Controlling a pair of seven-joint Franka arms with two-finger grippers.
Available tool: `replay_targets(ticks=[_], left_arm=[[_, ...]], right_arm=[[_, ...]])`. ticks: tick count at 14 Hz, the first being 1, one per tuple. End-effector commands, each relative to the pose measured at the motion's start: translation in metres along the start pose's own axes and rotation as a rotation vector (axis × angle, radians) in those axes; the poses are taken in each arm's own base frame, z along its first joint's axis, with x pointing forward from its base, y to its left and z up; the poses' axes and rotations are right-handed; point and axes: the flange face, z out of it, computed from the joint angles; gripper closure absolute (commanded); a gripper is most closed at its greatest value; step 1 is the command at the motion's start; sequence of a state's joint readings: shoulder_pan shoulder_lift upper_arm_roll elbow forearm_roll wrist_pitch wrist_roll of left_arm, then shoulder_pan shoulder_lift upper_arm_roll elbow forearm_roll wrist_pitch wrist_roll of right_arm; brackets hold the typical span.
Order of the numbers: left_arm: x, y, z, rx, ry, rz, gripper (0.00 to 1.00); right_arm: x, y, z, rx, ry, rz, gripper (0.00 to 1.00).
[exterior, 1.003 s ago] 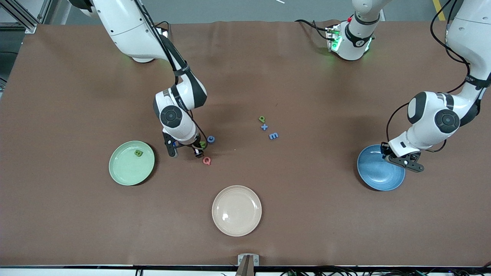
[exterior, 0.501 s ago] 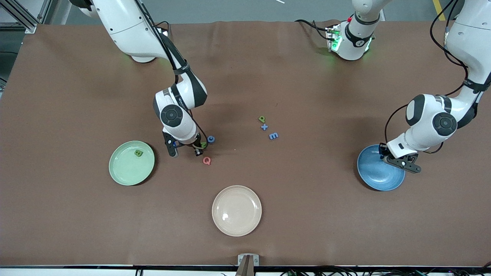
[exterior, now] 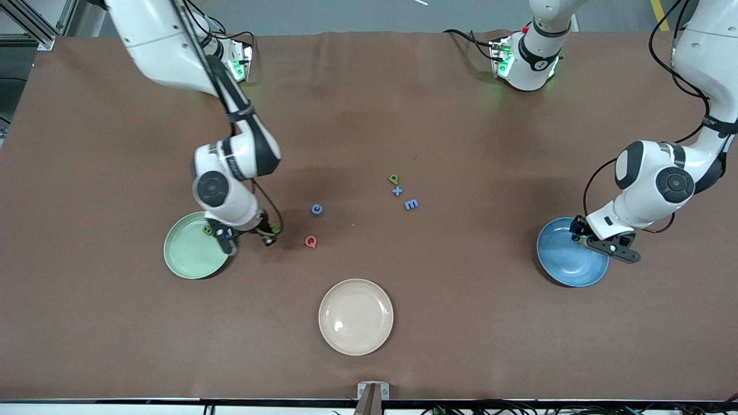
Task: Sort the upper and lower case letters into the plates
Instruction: 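Release the u on the blue plate while the right gripper carries N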
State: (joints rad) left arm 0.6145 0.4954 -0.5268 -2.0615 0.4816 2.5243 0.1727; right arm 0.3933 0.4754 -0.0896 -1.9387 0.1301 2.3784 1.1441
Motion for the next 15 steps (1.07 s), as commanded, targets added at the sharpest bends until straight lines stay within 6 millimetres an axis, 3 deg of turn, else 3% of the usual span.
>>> replay_targets(ticks=[1,4,7,10,13,15], left_arm=[[0.019,0.043,-0.050,0.039,-0.035,-0.057,0.00],[0.040,0.124,-0.085,0.015,-0.078,-0.212,0.00],[0.057,0.214,-0.097,-0.038,-0.071,-0.345,0.01],[0.066,0.307,-0.096,-0.060,-0.082,-0.459,0.01],[0.067,0.370,-0.087,-0.088,-0.111,-0.586,0.01],[0.065,0.396,-0.073,-0.064,-0.117,-0.672,0.02]], right_arm=[[0.042,0.032,-0.028,0.005,-0.003,-0.129,1.00],[0.112,0.070,-0.027,0.009,-0.002,-0.241,1.00],[0.163,0.105,-0.016,0.036,0.030,-0.318,1.00],[0.178,0.119,0.004,0.034,0.036,-0.340,1.00],[0.176,0.119,0.026,0.020,0.022,-0.338,0.98],[0.176,0.120,0.032,0.014,0.013,-0.335,0.97]])
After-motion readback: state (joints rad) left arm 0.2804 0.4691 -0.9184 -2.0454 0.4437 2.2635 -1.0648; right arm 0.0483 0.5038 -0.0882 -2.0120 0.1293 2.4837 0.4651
